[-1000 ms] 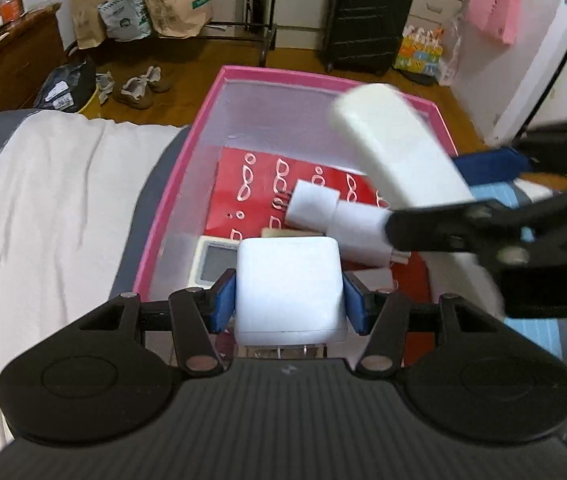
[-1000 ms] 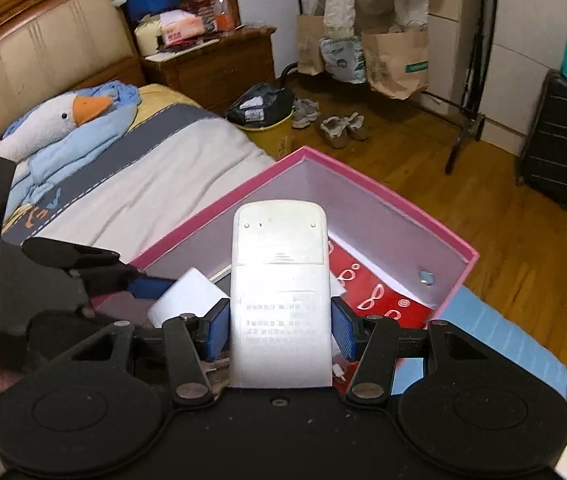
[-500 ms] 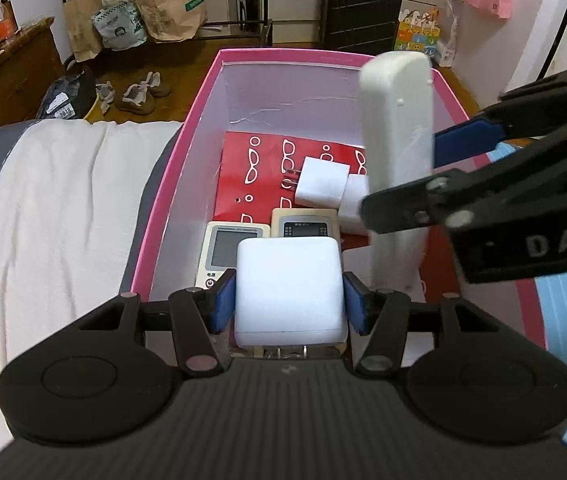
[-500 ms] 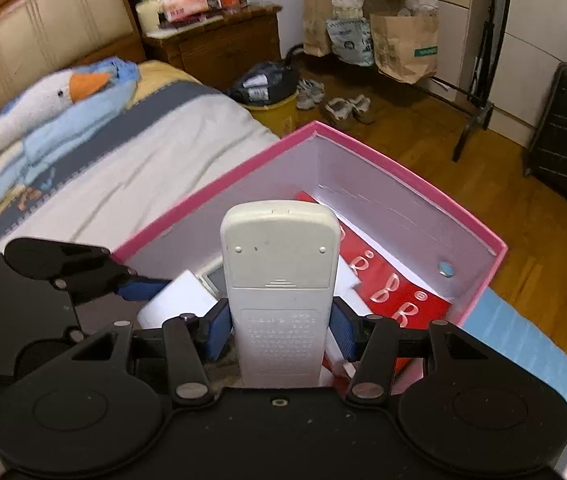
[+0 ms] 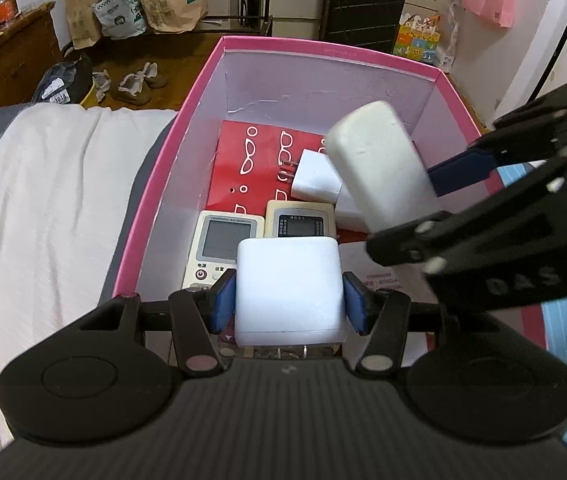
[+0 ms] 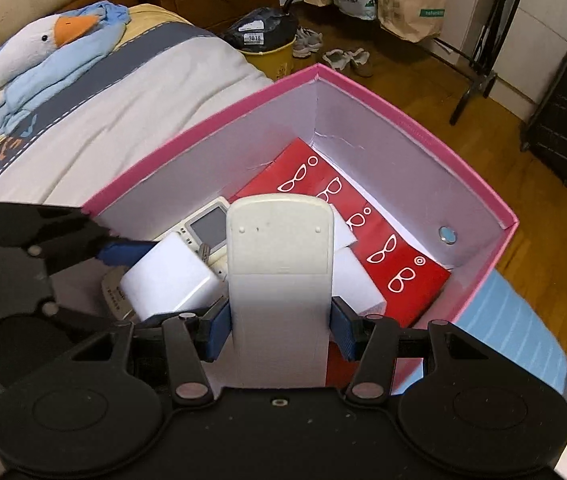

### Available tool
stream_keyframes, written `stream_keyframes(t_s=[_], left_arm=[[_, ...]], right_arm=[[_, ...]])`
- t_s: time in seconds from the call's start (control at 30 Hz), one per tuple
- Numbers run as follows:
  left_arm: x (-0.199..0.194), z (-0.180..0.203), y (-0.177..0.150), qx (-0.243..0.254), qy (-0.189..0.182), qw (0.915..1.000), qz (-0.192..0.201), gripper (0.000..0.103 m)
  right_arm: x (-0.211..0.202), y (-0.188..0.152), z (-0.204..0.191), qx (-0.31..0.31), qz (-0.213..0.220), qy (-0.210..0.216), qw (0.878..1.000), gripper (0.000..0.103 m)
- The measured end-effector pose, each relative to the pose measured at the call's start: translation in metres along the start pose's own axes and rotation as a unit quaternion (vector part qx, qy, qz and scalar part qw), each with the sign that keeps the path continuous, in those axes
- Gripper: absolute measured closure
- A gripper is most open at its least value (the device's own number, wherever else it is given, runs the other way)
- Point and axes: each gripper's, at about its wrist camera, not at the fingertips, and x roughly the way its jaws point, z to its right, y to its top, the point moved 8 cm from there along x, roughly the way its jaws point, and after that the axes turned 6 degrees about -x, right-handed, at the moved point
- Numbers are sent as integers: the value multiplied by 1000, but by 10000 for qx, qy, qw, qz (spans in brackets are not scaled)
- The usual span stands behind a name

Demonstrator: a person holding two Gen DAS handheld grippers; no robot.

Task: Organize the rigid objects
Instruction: 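Carry charger and power bank into the pink box and open both tools, then move both tools over the small white remote on the bed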

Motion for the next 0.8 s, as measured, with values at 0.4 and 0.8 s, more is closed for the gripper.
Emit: stream_keyframes(t_s=[0.4,0.8], left_arm=[[-7,3,6,-57,-188,9998,98,46],[-60,28,9,1,-363,9993,98,41]], right_arm=[[-28,-3,5,947,1045,453,9890,35],[-151,-77,24,1129,1717,9,9787,35]])
